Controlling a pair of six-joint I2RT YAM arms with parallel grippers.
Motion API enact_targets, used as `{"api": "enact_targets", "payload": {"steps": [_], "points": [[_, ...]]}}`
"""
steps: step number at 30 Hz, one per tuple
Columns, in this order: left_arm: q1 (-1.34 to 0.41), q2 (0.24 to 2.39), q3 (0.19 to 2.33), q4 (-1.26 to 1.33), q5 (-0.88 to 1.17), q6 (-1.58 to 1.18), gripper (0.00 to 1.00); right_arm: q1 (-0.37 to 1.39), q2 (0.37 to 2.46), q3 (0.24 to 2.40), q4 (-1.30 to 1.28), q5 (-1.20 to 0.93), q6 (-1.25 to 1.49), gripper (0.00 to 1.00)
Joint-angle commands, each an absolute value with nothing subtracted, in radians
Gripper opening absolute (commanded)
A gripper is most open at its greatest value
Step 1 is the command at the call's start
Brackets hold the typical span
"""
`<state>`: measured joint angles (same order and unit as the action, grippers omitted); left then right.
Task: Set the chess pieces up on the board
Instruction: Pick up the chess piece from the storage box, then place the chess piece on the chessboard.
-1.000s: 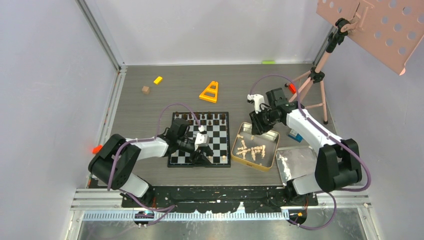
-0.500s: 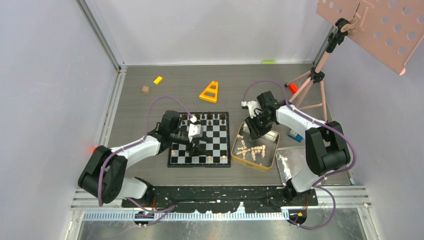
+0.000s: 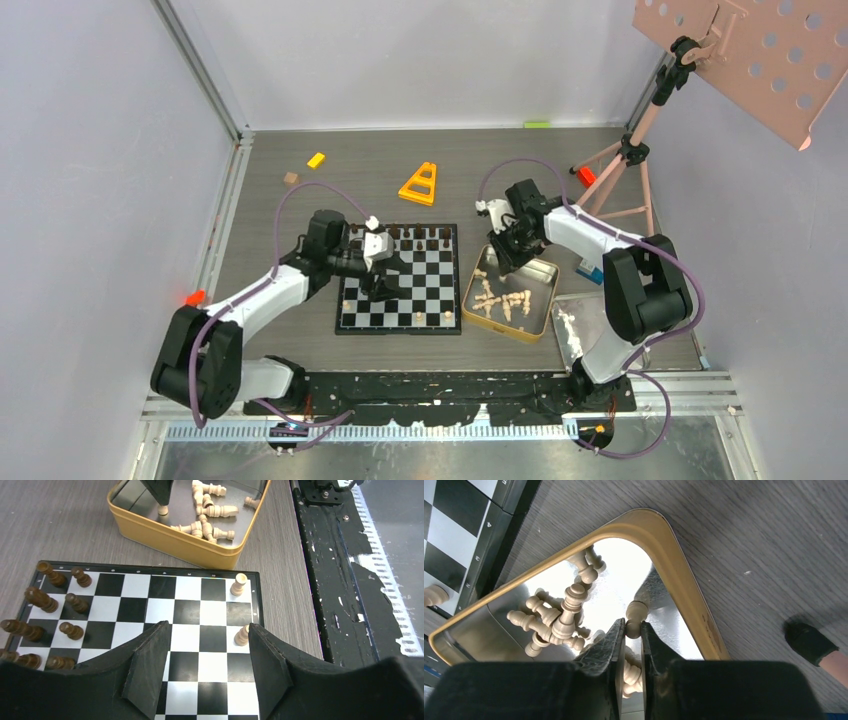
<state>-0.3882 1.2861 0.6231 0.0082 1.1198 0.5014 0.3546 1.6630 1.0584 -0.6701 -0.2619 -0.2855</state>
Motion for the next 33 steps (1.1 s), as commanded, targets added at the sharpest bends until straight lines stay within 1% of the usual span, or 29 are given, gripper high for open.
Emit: {"api": "enact_targets", "payload": {"steps": [1, 3, 5, 10, 15, 16, 19, 24, 28, 33], "points": [[-0.363, 1.247, 0.695, -0.083, 1.138, 0.5, 0.62, 0.36, 1.629, 1.114, -0.69, -0.25, -0.288, 0.08], [-0.351, 1.243, 0.737, -0.152, 1.114, 0.494, 0.62, 0.36, 1.601, 1.141, -0.719, -0.252, -0.288, 0.02], [-0.335, 1.242, 0.787, -0.239, 1.081, 0.487, 0.64, 0.366, 1.566, 1.18, -0.757, -0.264, -0.286, 0.01], [-0.304, 1.243, 0.938, -0.504, 0.919, 0.492, 0.69, 0.436, 1.494, 1.258, -0.832, -0.272, -0.286, 0.01], [-0.295, 1.257, 1.069, -0.741, 0.667, 0.484, 0.7, 0.577, 1.483, 1.302, -0.869, -0.266, -0.313, 0.01], [-0.287, 1.25, 1.082, -0.767, 0.643, 0.482, 0.7, 0.598, 1.493, 1.305, -0.873, -0.265, -0.318, 0.01], [-0.259, 1.208, 1.082, -0.801, 0.611, 0.472, 0.72, 0.685, 1.523, 1.31, -0.869, -0.266, -0.335, 0.01], [-0.244, 1.118, 1.052, -0.806, 0.55, 0.463, 0.82, 0.77, 1.604, 1.305, -0.844, -0.271, -0.345, 0.01], [-0.233, 1.051, 1.021, -0.76, 0.5, 0.437, 0.85, 0.811, 1.653, 1.297, -0.814, -0.27, -0.345, 0.01], [-0.222, 1.051, 1.029, -0.762, 0.484, 0.427, 0.86, 0.838, 1.721, 1.307, -0.788, -0.267, -0.341, 0.01]]}}
